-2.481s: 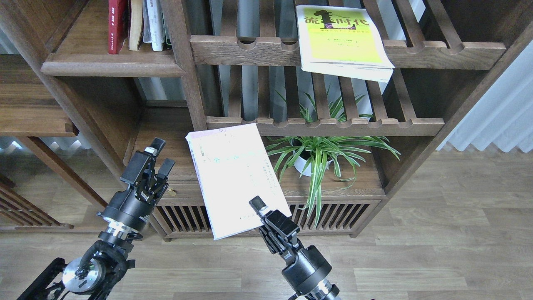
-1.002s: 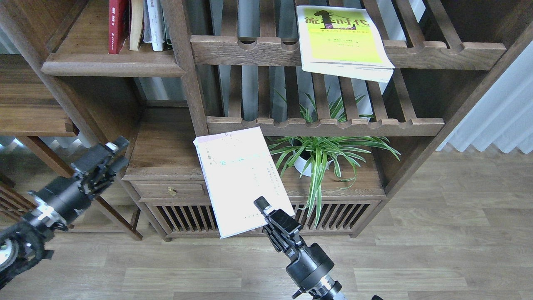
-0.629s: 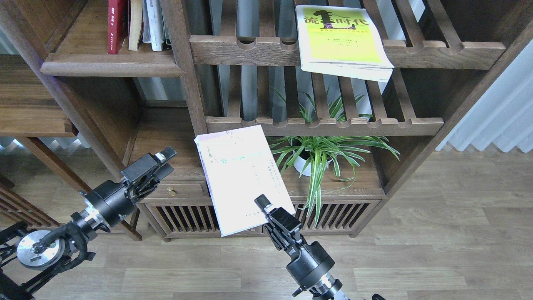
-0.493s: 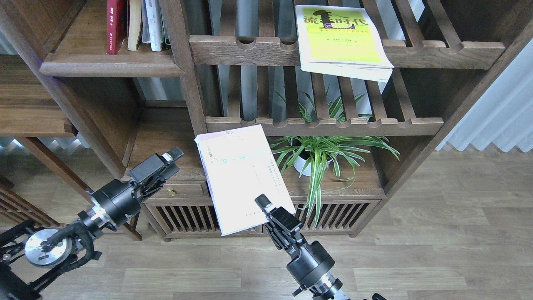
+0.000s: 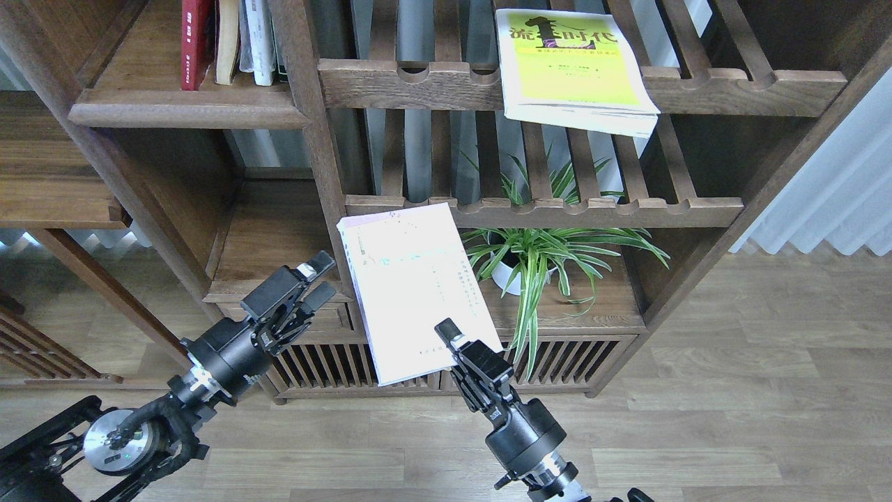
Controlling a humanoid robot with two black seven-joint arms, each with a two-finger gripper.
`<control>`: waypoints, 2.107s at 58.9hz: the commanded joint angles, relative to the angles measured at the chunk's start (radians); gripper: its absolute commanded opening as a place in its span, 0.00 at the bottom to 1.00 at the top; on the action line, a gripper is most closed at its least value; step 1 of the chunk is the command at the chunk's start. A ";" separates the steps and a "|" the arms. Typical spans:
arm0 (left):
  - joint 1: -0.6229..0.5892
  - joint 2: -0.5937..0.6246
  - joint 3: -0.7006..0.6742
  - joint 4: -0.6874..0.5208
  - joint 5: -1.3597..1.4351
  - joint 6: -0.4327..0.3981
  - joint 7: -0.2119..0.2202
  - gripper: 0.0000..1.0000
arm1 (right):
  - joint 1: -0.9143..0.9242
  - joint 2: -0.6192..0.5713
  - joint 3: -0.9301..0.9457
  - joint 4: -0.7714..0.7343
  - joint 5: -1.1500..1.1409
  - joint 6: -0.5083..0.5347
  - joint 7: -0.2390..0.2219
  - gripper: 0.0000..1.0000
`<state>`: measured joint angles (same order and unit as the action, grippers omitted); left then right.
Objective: Organize books on shelf
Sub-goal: 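Grasp the white book's edge with the left gripper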
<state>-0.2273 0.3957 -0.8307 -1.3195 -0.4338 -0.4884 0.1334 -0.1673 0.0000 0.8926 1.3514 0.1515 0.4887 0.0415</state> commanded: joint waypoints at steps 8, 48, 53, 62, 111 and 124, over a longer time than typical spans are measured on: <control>0.003 0.000 -0.005 0.000 0.003 0.000 0.008 0.94 | 0.000 0.000 -0.004 0.000 -0.001 0.000 0.000 0.07; -0.109 -0.017 0.163 -0.007 0.007 0.000 0.003 0.81 | 0.011 0.000 -0.046 -0.006 -0.036 -0.010 -0.008 0.06; -0.130 -0.012 0.194 -0.006 0.007 0.000 0.003 0.74 | 0.011 0.000 -0.057 -0.006 -0.038 -0.010 -0.008 0.06; -0.133 -0.015 0.216 0.009 0.007 0.000 0.003 0.46 | 0.011 0.000 -0.058 -0.006 -0.040 -0.009 -0.008 0.06; -0.061 0.107 0.159 0.002 0.012 0.000 0.008 0.04 | 0.035 0.000 0.000 -0.021 -0.044 0.000 -0.002 0.41; -0.055 0.100 0.120 0.008 0.012 0.000 0.002 0.04 | 0.040 0.000 0.005 -0.025 -0.052 -0.004 0.000 0.84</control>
<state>-0.2837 0.4979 -0.6925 -1.3147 -0.4221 -0.4869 0.1387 -0.1311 -0.0002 0.8946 1.3289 0.1033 0.4860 0.0408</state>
